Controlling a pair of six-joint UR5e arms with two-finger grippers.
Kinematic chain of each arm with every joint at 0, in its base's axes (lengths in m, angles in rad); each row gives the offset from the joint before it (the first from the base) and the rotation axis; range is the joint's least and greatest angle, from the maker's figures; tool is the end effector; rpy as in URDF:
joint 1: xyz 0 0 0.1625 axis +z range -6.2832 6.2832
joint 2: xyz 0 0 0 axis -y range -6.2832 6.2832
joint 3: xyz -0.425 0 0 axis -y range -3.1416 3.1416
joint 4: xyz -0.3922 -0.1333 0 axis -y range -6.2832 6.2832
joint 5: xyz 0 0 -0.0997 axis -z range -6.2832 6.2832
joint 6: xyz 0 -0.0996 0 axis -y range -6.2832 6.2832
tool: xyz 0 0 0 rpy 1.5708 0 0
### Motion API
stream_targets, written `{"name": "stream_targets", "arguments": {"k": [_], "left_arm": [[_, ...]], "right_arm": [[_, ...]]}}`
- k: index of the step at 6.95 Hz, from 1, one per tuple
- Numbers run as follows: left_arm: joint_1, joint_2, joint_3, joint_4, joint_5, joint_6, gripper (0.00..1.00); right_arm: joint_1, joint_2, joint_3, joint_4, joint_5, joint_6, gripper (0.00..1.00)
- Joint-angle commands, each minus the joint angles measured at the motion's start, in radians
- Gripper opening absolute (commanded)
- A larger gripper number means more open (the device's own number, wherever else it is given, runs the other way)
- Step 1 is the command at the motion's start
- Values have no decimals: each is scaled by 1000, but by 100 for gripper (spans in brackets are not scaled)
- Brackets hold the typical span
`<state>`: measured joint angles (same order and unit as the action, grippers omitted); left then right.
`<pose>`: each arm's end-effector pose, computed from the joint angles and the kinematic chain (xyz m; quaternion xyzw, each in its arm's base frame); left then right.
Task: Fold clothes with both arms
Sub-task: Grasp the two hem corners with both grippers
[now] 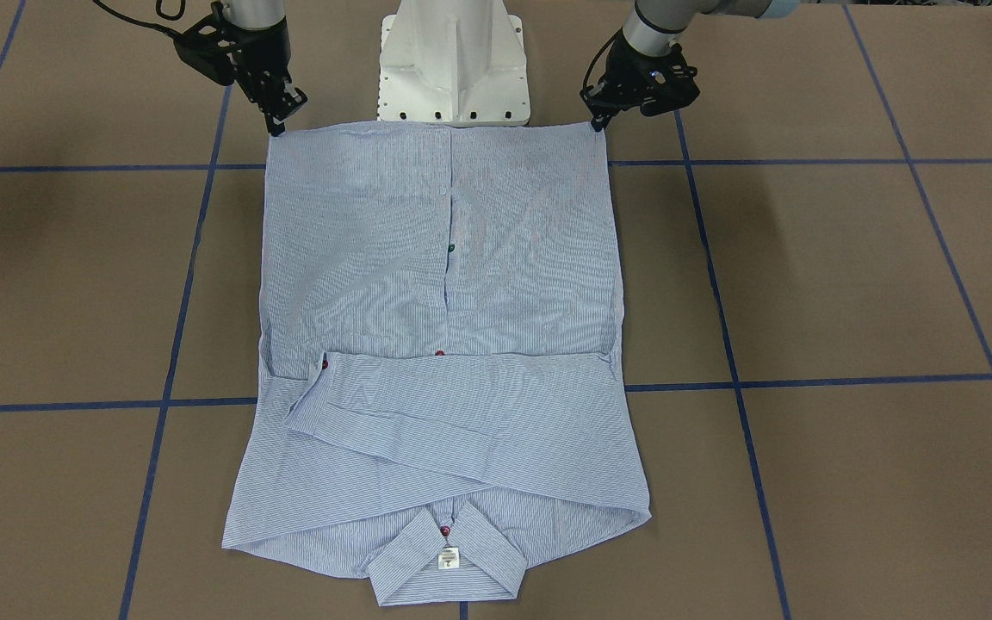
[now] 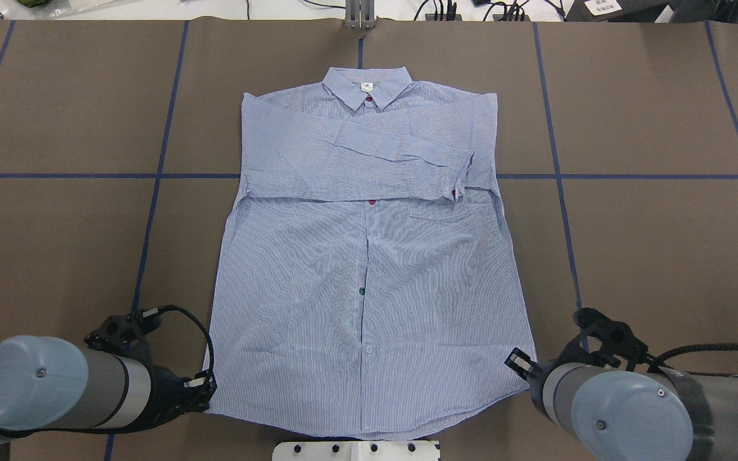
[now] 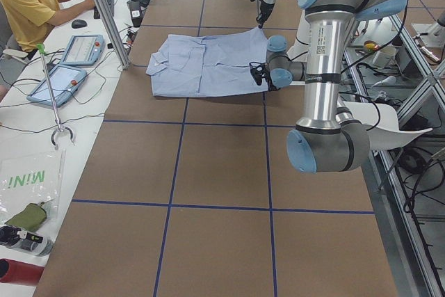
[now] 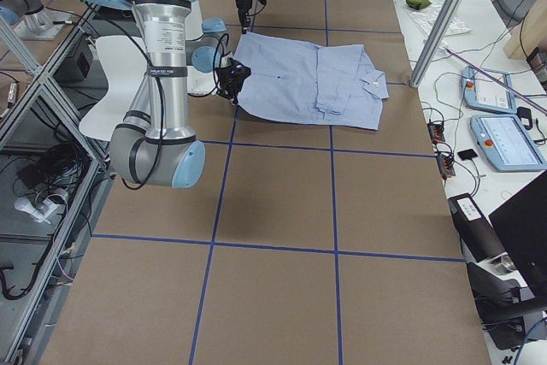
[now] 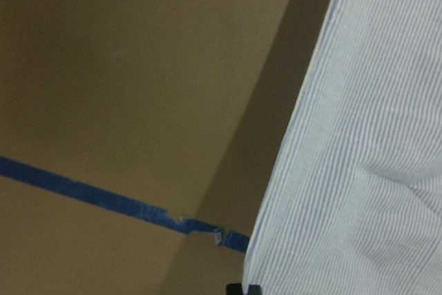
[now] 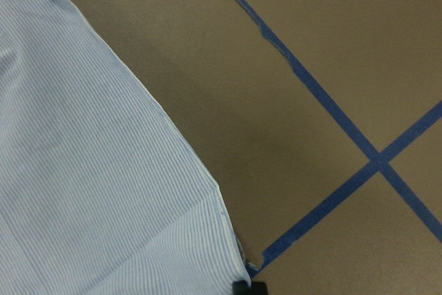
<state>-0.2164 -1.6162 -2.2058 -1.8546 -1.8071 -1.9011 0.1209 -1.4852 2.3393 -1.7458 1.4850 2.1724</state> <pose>0.4262 -0.2063 0.3136 -0.1305 0.4537 -0.1849 0.8619 -0.4136 -0.1931 0.3048 -0.0399 -0.3328 0.3463 0.8762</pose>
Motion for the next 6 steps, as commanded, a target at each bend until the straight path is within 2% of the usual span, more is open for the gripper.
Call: {"name": "stream_targets", "arguments": {"k": [1,2,3,6], "left_arm": [[-70,-1,-60,46,-32,-16,0],[-92,-2,-68,46,-32,-144,0],[-106,-17,-68,45,-35,-166,0],[-268,-137,-22,55,-38,-72,0]], "right_arm": [[14,3,72,-56,-12,7,0],[19,9,74,-60,-29,24,0],[47,37,72,-63,-29,24,0],[173,48,74,-70,-32,24,0]]}}
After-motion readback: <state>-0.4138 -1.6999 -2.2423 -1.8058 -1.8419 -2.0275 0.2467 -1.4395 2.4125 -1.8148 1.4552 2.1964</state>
